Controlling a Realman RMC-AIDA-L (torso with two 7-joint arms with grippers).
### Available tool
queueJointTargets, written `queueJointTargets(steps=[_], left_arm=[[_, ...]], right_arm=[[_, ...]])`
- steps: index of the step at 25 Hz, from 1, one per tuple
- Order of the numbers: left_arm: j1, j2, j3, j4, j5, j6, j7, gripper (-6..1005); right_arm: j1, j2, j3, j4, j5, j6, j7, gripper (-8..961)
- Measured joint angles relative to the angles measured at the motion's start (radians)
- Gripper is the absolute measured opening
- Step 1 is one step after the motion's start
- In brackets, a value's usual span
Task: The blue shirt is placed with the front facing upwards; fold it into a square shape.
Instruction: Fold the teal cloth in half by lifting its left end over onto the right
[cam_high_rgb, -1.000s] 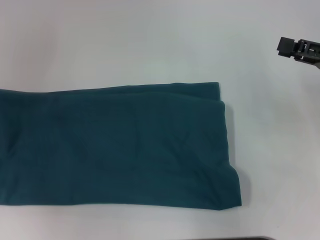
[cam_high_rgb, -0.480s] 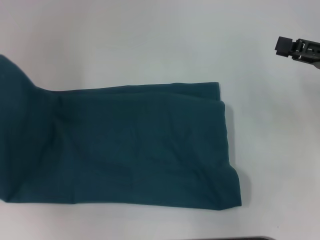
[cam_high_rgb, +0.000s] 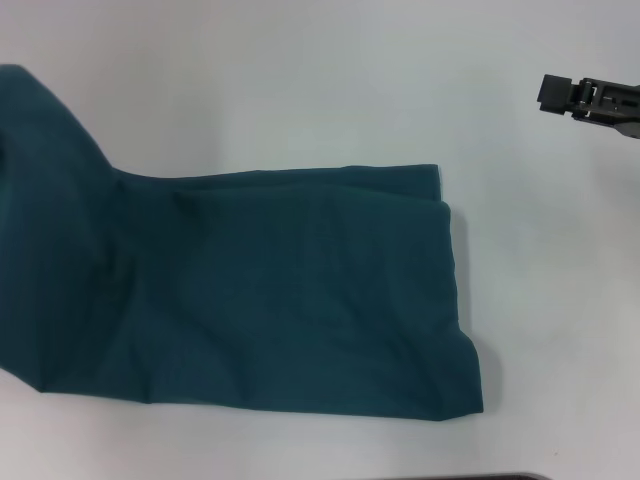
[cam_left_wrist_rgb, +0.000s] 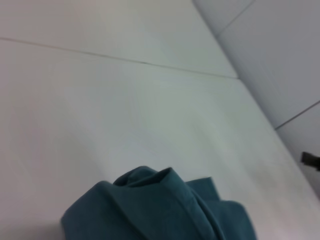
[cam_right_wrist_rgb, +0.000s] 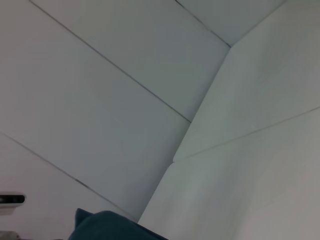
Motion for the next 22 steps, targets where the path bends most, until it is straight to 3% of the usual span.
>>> queueJointTargets(steps=[11, 22], left_arm=[[0.007, -0.053, 0.049, -0.016, -0.17, 0.0, -0.022, 17], [-0.005, -0.133, 0.091, -0.025, -0.245, -0.007, -0.016, 16]], right_arm=[[0.0, -0.002, -0.001, 0.0, 0.004, -0.015, 0.002, 607], [-0.001, -0.006, -0.001, 0.0, 0.005, -0.034, 0.01, 606]])
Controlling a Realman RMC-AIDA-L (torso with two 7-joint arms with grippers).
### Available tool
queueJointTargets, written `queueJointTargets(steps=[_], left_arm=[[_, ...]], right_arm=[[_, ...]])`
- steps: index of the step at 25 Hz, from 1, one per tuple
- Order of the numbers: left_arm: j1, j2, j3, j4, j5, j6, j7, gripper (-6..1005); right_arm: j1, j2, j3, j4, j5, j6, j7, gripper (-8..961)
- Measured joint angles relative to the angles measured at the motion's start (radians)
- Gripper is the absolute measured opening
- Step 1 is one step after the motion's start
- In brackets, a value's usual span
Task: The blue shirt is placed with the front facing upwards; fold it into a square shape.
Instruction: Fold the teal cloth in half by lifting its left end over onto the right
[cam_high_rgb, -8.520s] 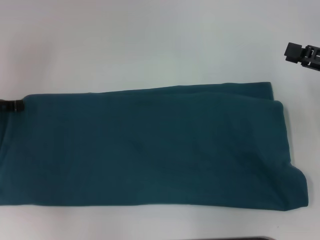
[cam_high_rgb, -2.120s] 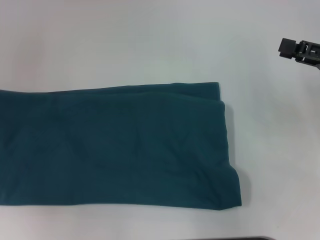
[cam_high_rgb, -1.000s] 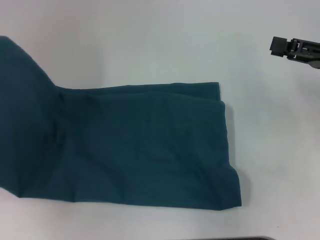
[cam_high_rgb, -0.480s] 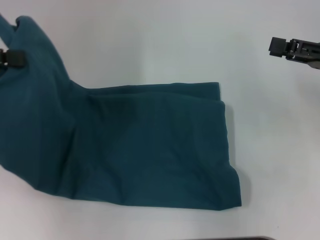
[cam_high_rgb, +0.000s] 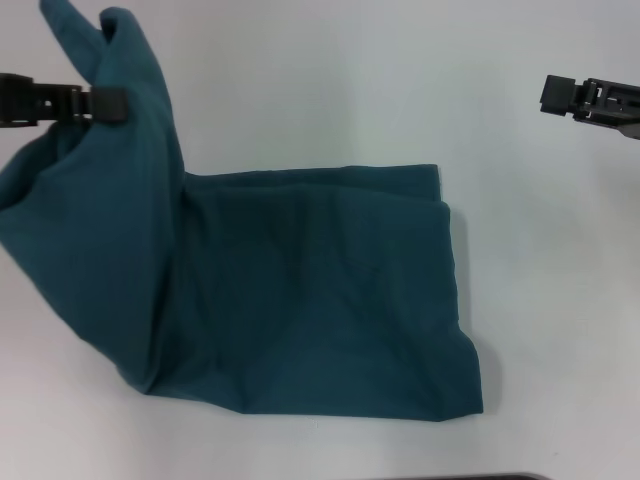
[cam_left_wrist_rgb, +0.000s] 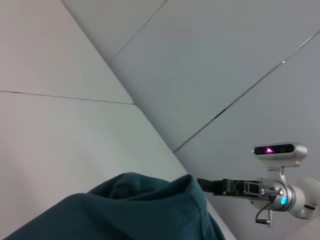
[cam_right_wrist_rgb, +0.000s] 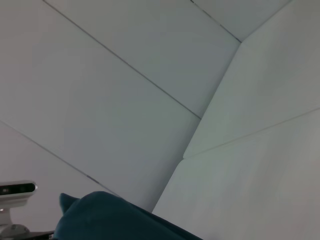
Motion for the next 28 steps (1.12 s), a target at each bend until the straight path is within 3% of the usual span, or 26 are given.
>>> queueJointTargets(steps=[7, 13, 20, 28], left_arm=[[-0.028, -0.061, 0.006, 0.005, -0.002, -0.01, 0.026, 16], [-0.052, -0.097, 0.021, 0.006, -0.003, -0.016, 0.038, 16], [-0.054, -0.119, 0.037, 0.029, -0.004, -0.024, 0.057, 17], [-0.083, -0.13, 0.068, 0.204, -0.004, -0.074, 0.148, 57]], right_arm=[[-0.002, -0.007, 0.004, 0.0, 0.0, -0.003, 0.003, 606], [-0.006, -0.02, 0.005, 0.0, 0.0, -0.008, 0.017, 607], [-0.014, -0.028, 0.009, -0.001, 0.0, -0.015, 0.017, 607], [-0.013, -0.029, 0.008, -0.002, 0.0, -0.015, 0.018, 607]])
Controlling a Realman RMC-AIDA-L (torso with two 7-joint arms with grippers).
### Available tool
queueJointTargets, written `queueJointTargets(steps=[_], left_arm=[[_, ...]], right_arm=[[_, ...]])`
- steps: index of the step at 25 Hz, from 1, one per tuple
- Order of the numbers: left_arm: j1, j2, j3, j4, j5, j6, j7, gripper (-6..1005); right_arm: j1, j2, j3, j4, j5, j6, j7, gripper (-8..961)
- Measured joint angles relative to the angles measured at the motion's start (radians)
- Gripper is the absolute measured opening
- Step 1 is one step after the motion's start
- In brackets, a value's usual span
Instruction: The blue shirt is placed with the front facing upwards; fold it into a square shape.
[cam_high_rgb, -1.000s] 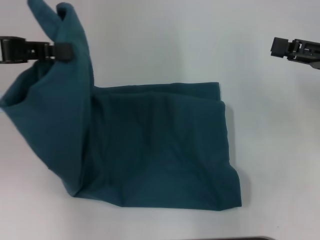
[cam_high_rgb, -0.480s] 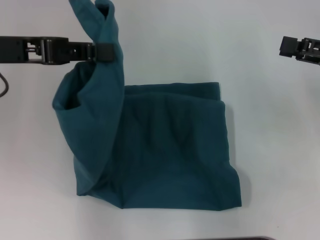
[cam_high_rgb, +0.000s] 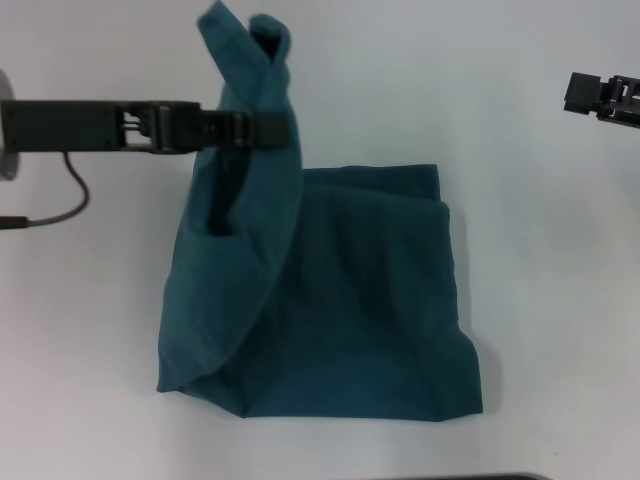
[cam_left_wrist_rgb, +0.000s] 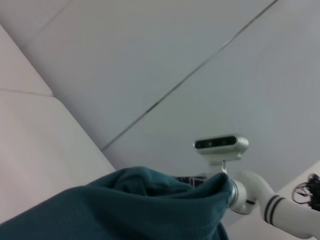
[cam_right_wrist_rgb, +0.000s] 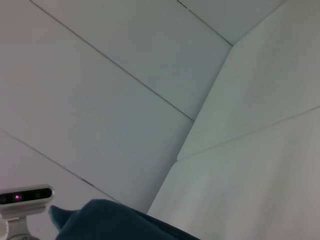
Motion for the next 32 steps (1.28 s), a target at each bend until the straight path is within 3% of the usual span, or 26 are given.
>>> queueJointTargets(steps=[7, 16, 20, 26, 32], left_arm=[[-0.032, -0.002, 0.059, 0.096, -0.001, -0.048, 0.055, 91], [-0.06, 0.0, 0.072, 0.186, -0.015, -0.155, 0.111, 136], [-0.051, 0.003, 0.068, 0.182, -0.015, -0.158, 0.144, 286], [0.002, 0.035, 0.058, 0.161, -0.026, -0.144, 0.18, 577], [0.064, 0.047, 0.012, 0.123, -0.047, -0.142, 0.219, 750]], right_arm=[[-0.001, -0.004, -0.003, 0.0, 0.0, -0.003, 0.01, 607], [0.0, -0.004, -0.005, 0.0, 0.0, -0.006, 0.008, 606], [0.0, -0.005, -0.005, 0.0, -0.003, -0.005, 0.013, 606], [-0.009, -0.006, -0.008, 0.0, -0.035, -0.002, 0.025, 606], [-0.017, -0.005, -0.017, 0.0, -0.109, -0.021, 0.05, 606]])
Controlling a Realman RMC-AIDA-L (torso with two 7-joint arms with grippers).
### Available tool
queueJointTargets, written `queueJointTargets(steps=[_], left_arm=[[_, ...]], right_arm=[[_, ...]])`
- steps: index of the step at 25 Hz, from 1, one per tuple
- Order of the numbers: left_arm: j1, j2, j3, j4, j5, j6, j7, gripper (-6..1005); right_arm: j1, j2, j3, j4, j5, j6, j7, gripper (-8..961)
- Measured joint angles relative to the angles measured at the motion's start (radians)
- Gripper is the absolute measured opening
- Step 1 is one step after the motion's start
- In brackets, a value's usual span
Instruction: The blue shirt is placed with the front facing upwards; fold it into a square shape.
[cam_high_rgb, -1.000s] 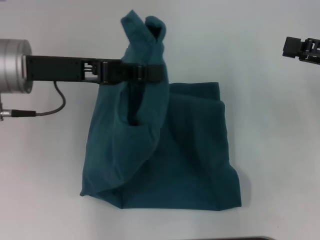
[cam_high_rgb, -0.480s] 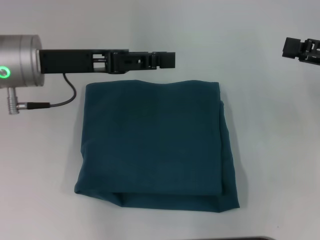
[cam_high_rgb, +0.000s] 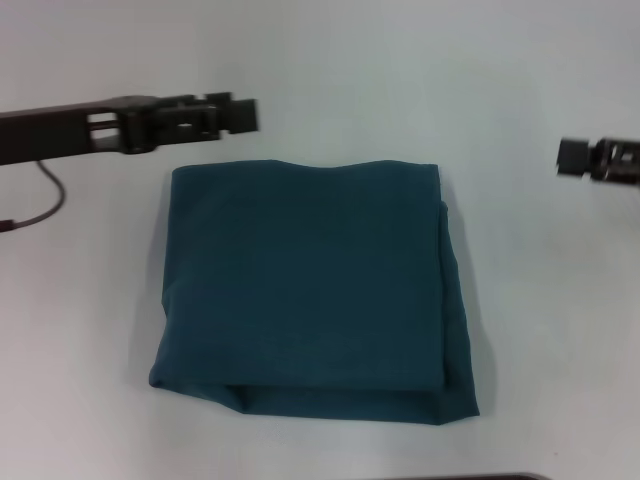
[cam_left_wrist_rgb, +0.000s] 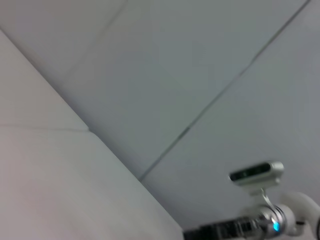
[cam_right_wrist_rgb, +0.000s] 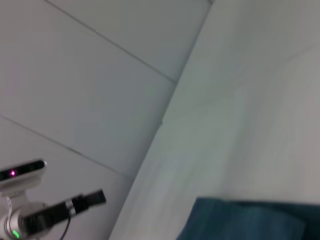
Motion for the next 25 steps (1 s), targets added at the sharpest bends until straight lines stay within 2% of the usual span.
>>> queueJointTargets(steps=[3, 9, 13, 20, 25], left_arm=[[0.031, 0.008, -0.012, -0.012, -0.001, 0.013, 0.024, 836], [0.09, 0.036, -0.028, 0.004, 0.0, 0.013, 0.09, 934], [0.114, 0.036, -0.061, 0.024, 0.001, 0.014, 0.123, 934], [0.119, 0.036, -0.061, 0.058, 0.007, 0.01, 0.152, 934], [0.12, 0.036, -0.056, 0.06, 0.008, 0.007, 0.157, 934]], right_arm=[[-0.002, 0.007, -0.009, 0.0, -0.035, -0.009, 0.022, 606], [-0.006, 0.022, -0.024, 0.01, -0.065, -0.012, 0.053, 607], [-0.008, 0.049, -0.052, 0.012, -0.066, 0.007, 0.054, 607], [0.006, 0.106, -0.122, 0.033, -0.067, 0.068, 0.046, 607], [0.008, 0.122, -0.149, 0.058, -0.067, 0.113, 0.043, 606]])
